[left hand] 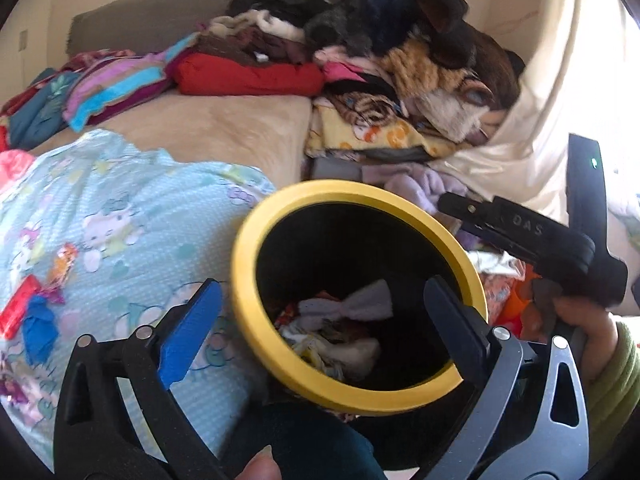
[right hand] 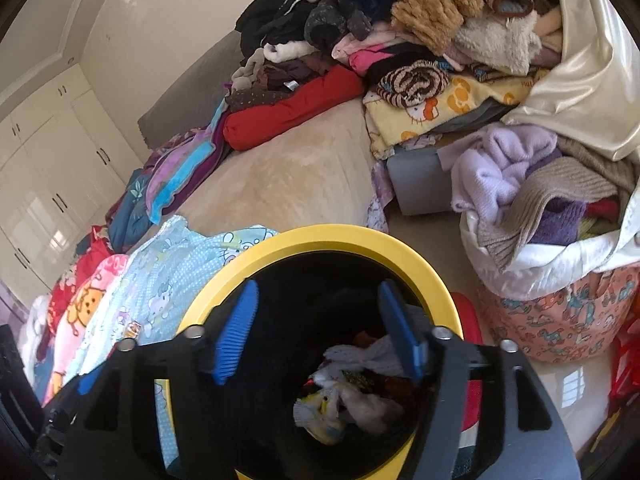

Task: Collect trash
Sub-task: 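Move both tools back over the red tube and blue bag on the bed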

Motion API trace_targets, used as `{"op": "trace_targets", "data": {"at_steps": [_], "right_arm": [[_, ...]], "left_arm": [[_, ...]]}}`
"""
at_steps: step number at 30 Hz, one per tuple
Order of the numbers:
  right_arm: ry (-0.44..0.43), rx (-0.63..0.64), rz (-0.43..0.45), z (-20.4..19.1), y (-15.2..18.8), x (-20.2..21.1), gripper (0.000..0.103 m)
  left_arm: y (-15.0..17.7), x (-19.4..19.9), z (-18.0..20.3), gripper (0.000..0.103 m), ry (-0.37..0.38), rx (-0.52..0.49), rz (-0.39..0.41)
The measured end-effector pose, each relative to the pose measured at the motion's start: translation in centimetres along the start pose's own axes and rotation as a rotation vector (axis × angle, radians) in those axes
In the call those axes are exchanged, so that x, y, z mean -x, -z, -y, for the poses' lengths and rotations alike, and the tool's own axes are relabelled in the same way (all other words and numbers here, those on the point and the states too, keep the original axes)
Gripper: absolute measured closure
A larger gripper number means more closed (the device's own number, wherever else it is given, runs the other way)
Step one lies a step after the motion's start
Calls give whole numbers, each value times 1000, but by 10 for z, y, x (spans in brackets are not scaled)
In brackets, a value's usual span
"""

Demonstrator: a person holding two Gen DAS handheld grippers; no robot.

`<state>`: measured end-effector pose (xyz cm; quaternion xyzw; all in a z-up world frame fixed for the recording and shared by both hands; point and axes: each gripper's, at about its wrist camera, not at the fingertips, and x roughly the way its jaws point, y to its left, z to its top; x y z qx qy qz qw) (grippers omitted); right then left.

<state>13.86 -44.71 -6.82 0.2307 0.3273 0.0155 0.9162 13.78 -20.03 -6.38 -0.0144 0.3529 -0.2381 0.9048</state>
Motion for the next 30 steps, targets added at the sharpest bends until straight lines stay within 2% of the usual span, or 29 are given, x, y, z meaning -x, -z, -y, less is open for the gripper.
{"op": "trace_targets", "data": {"at_steps": [5,10,15,23,30], "right_arm": [[29,69,27,-20,1,4,23],[43,126,54,-41,4,9,15],[23,164,74,-59,6,15,13],[-4,227,76,-88,15,19,12],[-57,288,72,-117,26,24,12]], "left_arm": [[2,16,-15,10,-49,39,26],[1,33,-23,10,-74,48,49],[-1,49,-37,10,-120,68,74],[-9,76,-56,10,-166,79,161],[-14,95,-83,10,-209,151,201]]}}
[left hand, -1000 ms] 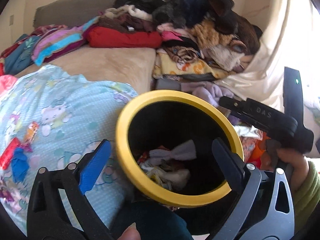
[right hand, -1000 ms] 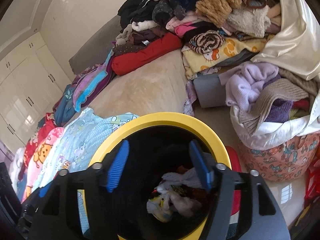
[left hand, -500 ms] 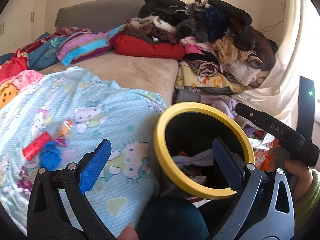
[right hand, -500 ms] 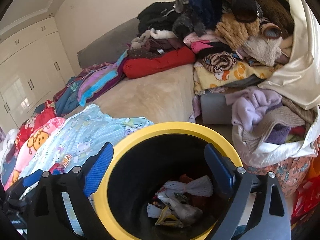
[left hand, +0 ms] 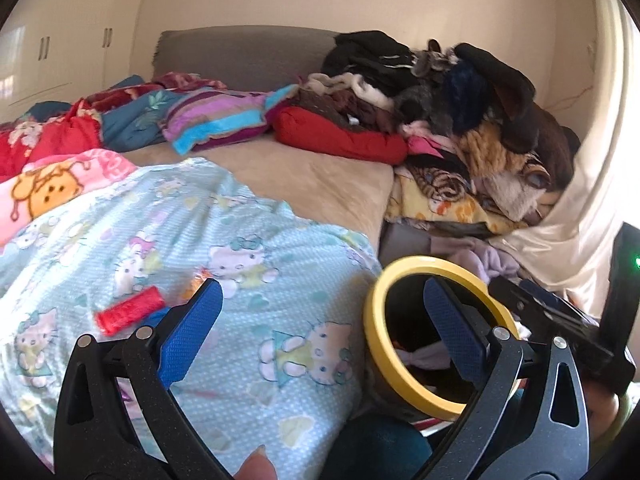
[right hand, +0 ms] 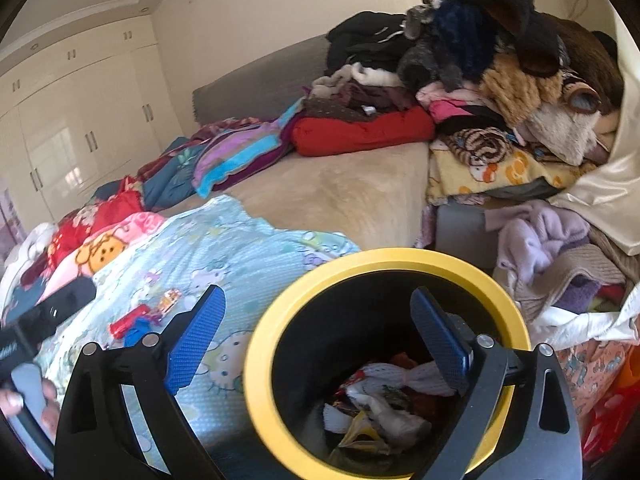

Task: Collect trash
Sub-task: 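Move both tools back over the red tube and blue bag on the bed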

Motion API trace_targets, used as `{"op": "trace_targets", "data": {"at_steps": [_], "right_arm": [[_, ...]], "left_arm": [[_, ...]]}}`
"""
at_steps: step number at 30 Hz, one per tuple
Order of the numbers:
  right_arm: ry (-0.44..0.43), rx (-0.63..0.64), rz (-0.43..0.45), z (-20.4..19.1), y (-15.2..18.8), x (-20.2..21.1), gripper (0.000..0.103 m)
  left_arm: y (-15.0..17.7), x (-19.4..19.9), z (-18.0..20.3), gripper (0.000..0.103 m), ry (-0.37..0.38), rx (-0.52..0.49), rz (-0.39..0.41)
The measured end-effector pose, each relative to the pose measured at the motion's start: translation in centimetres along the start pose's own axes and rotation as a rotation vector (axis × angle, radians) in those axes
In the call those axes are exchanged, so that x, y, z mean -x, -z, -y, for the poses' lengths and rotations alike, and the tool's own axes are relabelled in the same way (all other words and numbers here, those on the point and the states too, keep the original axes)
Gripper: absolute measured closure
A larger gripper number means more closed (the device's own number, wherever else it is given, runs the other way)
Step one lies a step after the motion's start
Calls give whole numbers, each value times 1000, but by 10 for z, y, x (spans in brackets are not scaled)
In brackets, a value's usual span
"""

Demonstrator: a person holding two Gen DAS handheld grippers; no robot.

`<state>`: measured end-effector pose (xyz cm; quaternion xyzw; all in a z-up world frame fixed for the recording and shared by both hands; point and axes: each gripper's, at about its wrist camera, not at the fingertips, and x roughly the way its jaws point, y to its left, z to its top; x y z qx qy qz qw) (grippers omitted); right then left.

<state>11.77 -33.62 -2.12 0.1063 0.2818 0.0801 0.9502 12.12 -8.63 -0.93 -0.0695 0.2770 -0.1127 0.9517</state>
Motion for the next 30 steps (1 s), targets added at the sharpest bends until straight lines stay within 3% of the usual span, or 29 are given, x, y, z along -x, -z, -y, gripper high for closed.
{"op": "trace_targets", "data": {"at_steps": [30], "right_arm": [[-196,165,-4,-116,18,3,10]], "left_arm": [[-10,27,-103,10,-137,140,70]]}}
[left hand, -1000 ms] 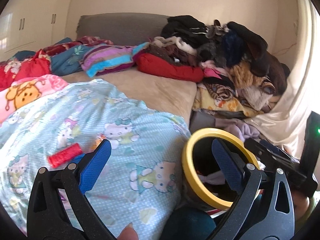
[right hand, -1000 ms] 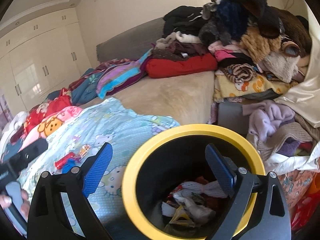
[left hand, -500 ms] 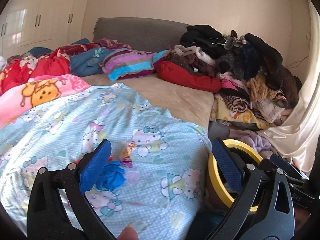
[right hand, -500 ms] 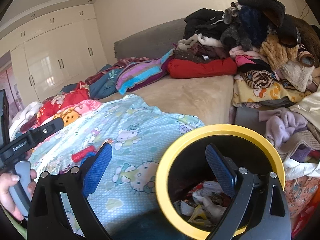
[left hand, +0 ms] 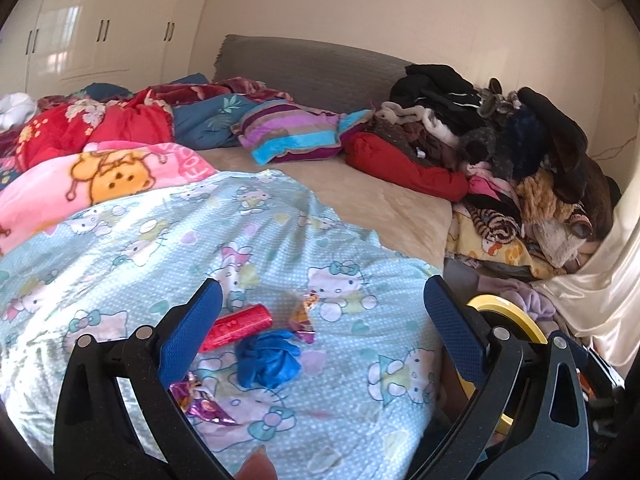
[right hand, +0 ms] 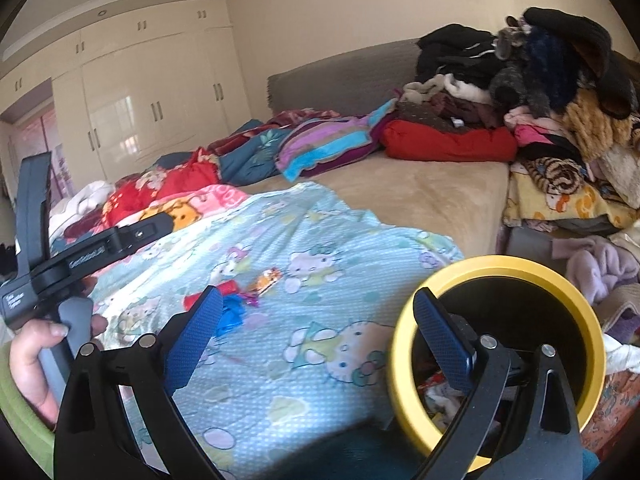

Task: Collect trash
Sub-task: 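Move both tools back over the red tube and blue bag on the bed, then grasp the purple foil wrapper with the left tool while the right tool grasps the blue bag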

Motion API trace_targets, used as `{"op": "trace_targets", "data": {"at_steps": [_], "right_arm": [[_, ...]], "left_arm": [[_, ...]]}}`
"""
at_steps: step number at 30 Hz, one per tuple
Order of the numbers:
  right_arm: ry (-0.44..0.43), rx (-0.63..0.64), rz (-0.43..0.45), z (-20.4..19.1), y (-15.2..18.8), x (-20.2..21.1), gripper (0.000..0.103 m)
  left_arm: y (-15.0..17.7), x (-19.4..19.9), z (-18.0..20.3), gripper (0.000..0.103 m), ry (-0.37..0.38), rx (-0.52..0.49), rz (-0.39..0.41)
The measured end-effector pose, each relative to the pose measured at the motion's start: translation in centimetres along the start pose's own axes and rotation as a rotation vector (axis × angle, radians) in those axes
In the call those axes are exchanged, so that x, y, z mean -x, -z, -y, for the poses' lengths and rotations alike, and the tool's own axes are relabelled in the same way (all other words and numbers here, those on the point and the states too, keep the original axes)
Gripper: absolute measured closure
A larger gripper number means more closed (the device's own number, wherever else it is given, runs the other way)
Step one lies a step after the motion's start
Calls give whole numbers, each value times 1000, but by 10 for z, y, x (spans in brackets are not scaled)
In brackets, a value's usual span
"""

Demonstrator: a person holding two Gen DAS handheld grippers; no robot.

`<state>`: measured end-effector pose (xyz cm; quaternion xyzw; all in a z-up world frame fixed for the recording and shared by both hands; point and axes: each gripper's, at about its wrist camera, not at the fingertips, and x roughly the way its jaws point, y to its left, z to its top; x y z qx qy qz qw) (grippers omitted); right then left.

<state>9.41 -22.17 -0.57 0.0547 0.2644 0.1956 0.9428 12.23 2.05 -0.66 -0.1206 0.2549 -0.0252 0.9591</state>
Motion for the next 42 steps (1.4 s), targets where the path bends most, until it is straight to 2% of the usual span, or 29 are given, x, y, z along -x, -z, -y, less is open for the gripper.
{"op": "trace_targets", "data": {"at_steps": [7,12,18,26,35,40,42], "right_arm": [[-39,24,-20,-23,-1,-13,9],[-54,49,-38,-38,1,-23,9],[-69,81,-76,-53,7,-41,9],[-103,110,-142,-70,20,-73,9],[-134,98,-221,-79,29,-113,11],[-181,67,-272,-81,32,-138,21],[-184,59,-292,-81,33,-149,25]], "left_arm": [[-4,-1,-28,10,-22,38,3],[-4,-5,-49,10,-29,73,-27],[-2,-6,-73,10,-66,106,-33],[10,-21,-109,10,-101,149,-110],[27,-14,-140,32,-131,220,-176],[46,-14,-139,59,-108,207,-220],[53,-17,-140,64,-90,217,-239]]}}
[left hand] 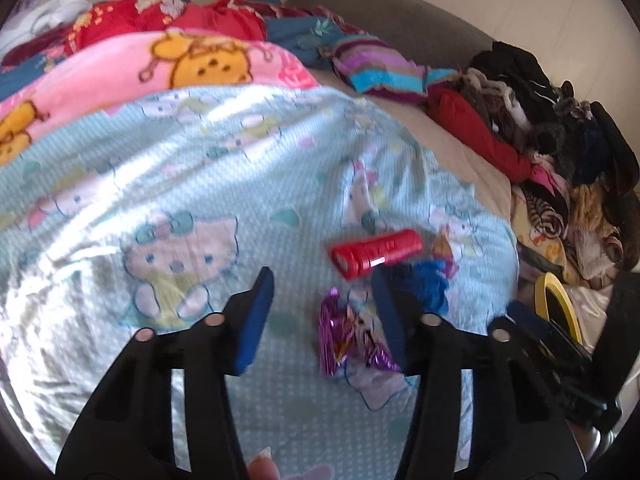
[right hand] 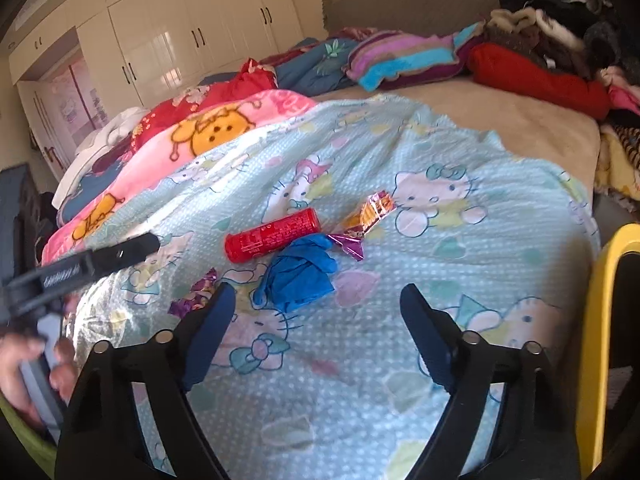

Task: Collect trash
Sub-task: 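Grasp the purple foil wrapper with the left tool while the right tool grasps the blue bag, then carry the purple wrapper and blue bag over the yellow-rimmed bin with both tools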

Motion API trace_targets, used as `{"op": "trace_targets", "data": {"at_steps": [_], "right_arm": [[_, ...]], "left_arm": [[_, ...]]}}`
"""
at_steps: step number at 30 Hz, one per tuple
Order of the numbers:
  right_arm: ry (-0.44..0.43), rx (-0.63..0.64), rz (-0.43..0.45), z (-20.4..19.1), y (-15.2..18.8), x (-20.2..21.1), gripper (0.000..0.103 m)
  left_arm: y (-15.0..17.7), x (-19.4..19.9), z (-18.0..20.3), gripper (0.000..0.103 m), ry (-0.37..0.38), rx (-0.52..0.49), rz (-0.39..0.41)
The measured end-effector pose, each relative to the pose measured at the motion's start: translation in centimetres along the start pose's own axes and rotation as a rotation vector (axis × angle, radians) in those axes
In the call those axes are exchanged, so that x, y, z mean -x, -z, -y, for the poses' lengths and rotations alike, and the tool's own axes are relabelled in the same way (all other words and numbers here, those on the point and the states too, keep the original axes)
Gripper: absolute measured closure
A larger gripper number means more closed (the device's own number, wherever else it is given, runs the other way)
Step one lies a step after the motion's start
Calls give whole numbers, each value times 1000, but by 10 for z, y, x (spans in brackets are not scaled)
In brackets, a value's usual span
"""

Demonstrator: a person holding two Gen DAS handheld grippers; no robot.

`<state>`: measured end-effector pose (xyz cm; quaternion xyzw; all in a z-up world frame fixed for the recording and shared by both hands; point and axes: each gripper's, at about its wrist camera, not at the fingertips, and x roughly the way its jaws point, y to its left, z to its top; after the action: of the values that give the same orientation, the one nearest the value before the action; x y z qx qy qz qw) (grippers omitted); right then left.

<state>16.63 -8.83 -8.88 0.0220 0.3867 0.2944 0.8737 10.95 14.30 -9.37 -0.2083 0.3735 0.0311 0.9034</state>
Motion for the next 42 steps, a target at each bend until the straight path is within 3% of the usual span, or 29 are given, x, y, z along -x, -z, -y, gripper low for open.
{"op": "trace_targets", "data": {"at_steps": [5,9,14,16,22,24,30,42], "right_arm": [[-6,-12,-71,3,-2,-32,44],[-31,-14,-127,2,-1,-54,53],[-46,-18,-134,4,4,-55,89],[-48,-5,-132,4,6,-53,94],[-55,12,-103,-1,11,-34,98],[-65,18,-90,-3,11,-26,98],[-87,5,-64,-1,15,0,98],[-83,7,-23,6,21,38,98]], "left_arm": [[10,-14,-3,71,53,45,-58],[19,-26,-3,71,61,71,-112],[30,-41,-3,71,58,93,-160],[31,-42,-3,71,59,98,-159],[32,-41,0,71,80,99,-159],[32,-41,3,81,102,93,-162],[32,-41,13,98,129,74,-174],[19,-18,38,98,161,6,-105]]}}
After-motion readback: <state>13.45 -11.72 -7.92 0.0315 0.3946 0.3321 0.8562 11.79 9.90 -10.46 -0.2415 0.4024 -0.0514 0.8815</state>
